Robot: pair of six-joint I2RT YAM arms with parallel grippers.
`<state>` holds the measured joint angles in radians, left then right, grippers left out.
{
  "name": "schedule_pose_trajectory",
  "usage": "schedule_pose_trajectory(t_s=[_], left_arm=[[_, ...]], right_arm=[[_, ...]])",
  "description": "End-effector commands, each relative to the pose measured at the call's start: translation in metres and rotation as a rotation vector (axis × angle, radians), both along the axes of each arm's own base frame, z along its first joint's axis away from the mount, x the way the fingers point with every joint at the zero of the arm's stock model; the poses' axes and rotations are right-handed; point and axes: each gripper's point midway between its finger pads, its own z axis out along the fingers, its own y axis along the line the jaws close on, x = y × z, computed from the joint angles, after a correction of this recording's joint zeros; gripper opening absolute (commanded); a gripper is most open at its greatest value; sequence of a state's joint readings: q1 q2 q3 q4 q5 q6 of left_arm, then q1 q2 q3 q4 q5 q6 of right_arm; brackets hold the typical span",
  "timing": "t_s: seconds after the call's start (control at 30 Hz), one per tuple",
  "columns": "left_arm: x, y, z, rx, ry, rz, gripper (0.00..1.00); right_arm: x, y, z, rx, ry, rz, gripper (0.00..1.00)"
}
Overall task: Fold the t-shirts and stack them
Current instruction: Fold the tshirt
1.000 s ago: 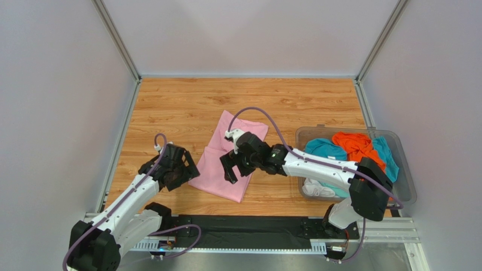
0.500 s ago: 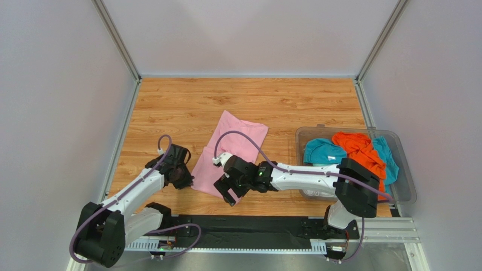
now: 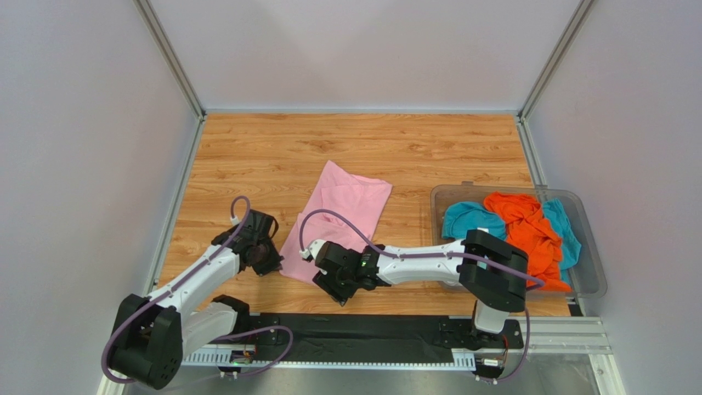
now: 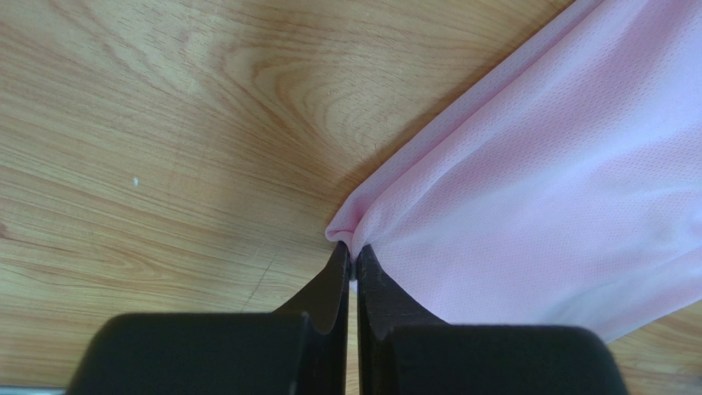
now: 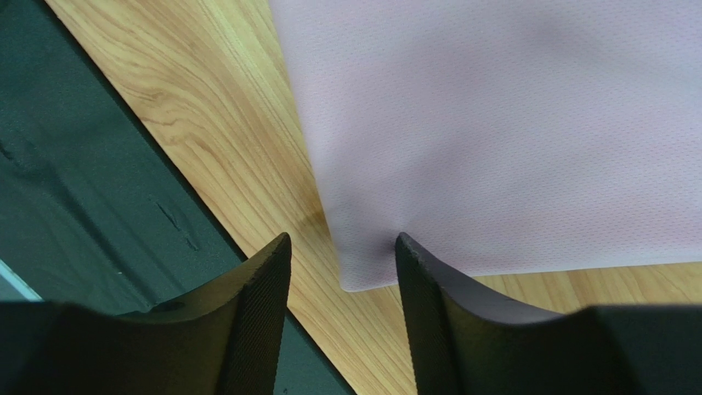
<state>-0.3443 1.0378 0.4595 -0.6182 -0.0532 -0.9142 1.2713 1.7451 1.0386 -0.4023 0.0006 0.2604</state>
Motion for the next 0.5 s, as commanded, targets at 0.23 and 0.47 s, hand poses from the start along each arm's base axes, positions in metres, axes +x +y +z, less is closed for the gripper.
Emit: schedule_pose_trajectory(t_s=[0.23, 0.47], left_arm=[[-0.003, 0.005, 0.014, 0.004, -0.040, 0.004, 0.00], [-0.005, 0.008, 0.033, -0.002, -0.086, 0.007, 0.00]], right_arm=[[0.007, -0.010, -0.019, -0.074, -0.095, -0.022, 0.25], [-0.011, 0.009, 0.005, 0.001, -0.089, 0.008, 0.00]])
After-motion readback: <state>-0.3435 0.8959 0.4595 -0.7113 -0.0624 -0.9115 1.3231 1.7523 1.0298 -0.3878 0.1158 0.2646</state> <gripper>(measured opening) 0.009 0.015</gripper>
